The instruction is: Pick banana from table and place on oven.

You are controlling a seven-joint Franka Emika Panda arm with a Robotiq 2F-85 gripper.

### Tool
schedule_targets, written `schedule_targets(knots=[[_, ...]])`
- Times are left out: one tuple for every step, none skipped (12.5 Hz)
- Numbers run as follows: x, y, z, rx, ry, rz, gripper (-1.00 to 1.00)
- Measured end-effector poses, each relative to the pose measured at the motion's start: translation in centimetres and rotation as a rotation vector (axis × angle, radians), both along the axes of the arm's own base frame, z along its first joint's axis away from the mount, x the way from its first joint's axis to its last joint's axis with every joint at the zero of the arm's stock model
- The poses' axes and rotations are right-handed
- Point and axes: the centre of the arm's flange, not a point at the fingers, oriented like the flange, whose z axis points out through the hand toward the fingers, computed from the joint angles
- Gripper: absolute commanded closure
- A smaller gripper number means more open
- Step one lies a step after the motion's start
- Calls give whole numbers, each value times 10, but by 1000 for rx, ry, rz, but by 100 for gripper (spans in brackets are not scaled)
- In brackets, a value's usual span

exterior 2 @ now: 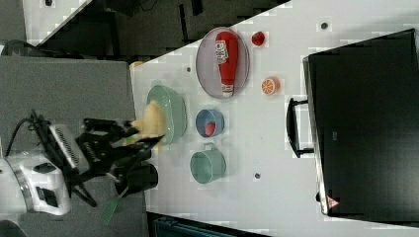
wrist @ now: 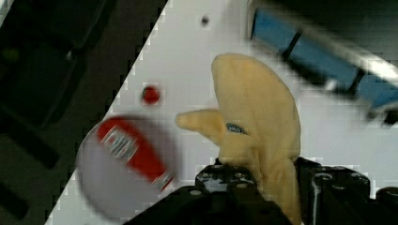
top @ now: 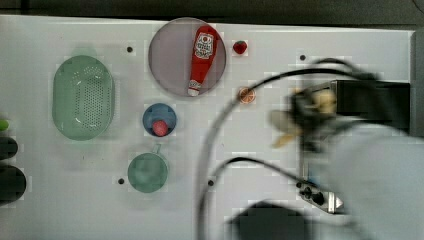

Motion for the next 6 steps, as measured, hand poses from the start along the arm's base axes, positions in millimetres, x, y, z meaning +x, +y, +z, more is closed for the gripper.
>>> schedule_targets(knots=[[1, -35, -13, -18, 31, -7, 45], [2, -71, -38, -23, 69, -21, 45], [5, -109, -70, -61, 115, -25, 45], [5, -142, -105, -114, 192, -8, 46], [-1, -166, -141, -115, 271, 11, 45], [-5, -187, -171, -125, 316, 41, 45]])
